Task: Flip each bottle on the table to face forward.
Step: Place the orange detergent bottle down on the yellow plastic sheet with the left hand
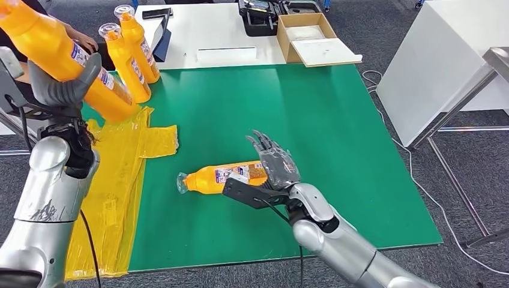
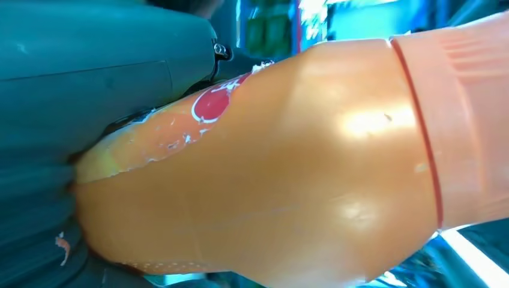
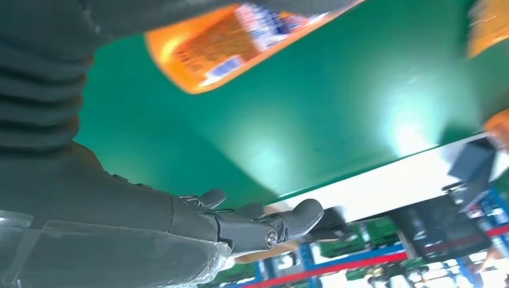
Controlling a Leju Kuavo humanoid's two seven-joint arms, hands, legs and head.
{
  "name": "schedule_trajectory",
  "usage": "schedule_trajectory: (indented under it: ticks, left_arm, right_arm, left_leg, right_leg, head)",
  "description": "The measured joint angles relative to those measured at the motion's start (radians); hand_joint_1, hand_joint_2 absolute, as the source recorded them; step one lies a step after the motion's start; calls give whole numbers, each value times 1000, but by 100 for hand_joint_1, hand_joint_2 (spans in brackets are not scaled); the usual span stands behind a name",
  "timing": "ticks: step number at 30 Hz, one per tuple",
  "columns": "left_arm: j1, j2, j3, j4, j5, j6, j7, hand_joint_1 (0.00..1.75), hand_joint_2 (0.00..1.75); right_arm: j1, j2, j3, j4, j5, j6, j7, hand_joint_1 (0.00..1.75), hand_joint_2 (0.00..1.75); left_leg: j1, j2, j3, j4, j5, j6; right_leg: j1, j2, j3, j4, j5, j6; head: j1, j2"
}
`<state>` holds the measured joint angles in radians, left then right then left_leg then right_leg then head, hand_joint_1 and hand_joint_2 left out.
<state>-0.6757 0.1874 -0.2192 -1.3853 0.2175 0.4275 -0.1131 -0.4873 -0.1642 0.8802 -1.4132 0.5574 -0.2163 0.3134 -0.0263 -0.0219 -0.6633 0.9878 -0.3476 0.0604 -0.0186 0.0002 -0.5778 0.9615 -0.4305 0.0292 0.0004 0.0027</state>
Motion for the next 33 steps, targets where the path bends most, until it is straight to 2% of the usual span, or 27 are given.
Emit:
schedule_trajectory:
  ticks: [5, 11, 15, 19, 26, 33]
  left_arm:
    - [23, 48, -5, 60, -200, -31, -1, 175, 175]
    - [23, 109, -69, 172, -505, -54, 16, 175, 175]
    - [22, 134, -107, 228, -617, -64, 31, 175, 175]
    - [27, 163, -168, 293, -804, -82, 51, 175, 175]
    - [64, 168, -247, 435, -968, -56, 44, 175, 175]
    - [105, 162, -299, 583, -1081, 32, 37, 175, 175]
  right_arm:
    - [106, -36, -104, -86, 61, 31, 5, 0, 0]
    - [211, -47, -198, -165, 111, 72, 6, 0, 0]
    - [244, -47, -235, -193, 125, 90, 7, 0, 0]
    - [252, -43, -251, -201, 136, 120, 5, 0, 0]
    - [246, -20, -258, -201, 146, 158, -6, 0, 0]
    - [236, 4, -258, -201, 154, 194, -15, 0, 0]
  left_leg:
    - [0, 0, 0, 0, 0, 0]
    - [0, 0, 0, 0, 0, 0]
    - [0, 1, 0, 0, 0, 0]
    - [0, 1, 0, 0, 0, 0]
    - [0, 1, 0, 0, 0, 0]
    - [0, 1, 0, 0, 0, 0]
  right_leg:
    - [0, 0, -1, 0, 0, 0]
    - [0, 0, -1, 0, 0, 0]
    - [0, 0, -1, 0, 0, 0]
    - [0, 0, -1, 0, 0, 0]
    - [0, 0, -1, 0, 0, 0]
    - [0, 0, -1, 0, 0, 0]
  head:
    - [0, 0]
    - [0, 0]
    - [0, 0]
    - [0, 0]
    - [0, 0]
    - [0, 0]
